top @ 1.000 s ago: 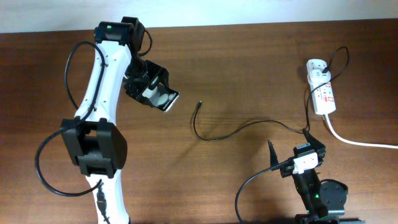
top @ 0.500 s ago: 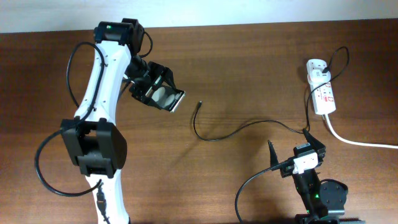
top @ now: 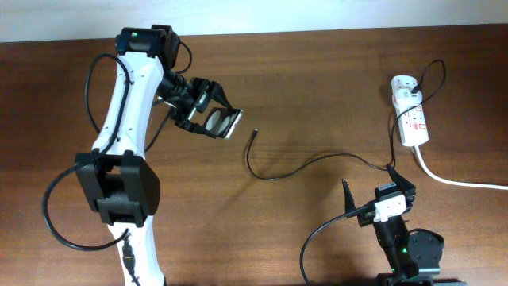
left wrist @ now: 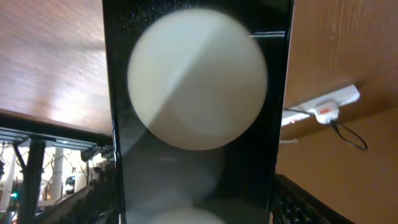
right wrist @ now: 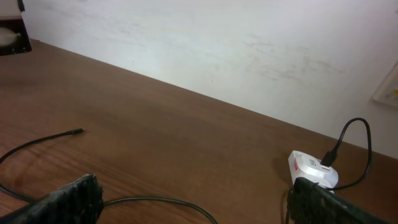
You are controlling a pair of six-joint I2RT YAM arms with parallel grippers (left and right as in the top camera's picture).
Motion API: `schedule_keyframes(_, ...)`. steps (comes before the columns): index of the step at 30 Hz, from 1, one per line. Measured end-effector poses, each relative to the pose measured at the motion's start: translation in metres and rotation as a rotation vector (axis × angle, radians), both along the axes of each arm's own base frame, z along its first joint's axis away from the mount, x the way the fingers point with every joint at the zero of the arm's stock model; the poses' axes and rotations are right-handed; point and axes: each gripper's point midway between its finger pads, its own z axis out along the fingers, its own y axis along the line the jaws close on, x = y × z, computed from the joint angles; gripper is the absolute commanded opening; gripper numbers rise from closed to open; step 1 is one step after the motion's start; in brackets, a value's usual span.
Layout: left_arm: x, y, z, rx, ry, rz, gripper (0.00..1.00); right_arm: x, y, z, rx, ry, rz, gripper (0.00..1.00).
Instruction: Plug charger to phone and switch on socket
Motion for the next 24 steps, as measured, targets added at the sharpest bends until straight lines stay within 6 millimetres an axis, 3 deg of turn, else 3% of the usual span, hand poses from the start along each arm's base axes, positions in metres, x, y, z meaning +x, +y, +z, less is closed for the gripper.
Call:
schedule_keyframes(20,0.000,-0.012,0.010,-0.089,0.011,0.012,0.00,0.000,0.000,0.000,0.000,-0.001,0.000,0.99)
schedule_keyframes(24,0.000,-0.012,0.010,-0.089,0.011,0.012,0.00,0.001,0.000,0.015,0.019,-0.060,-0.001,0.99)
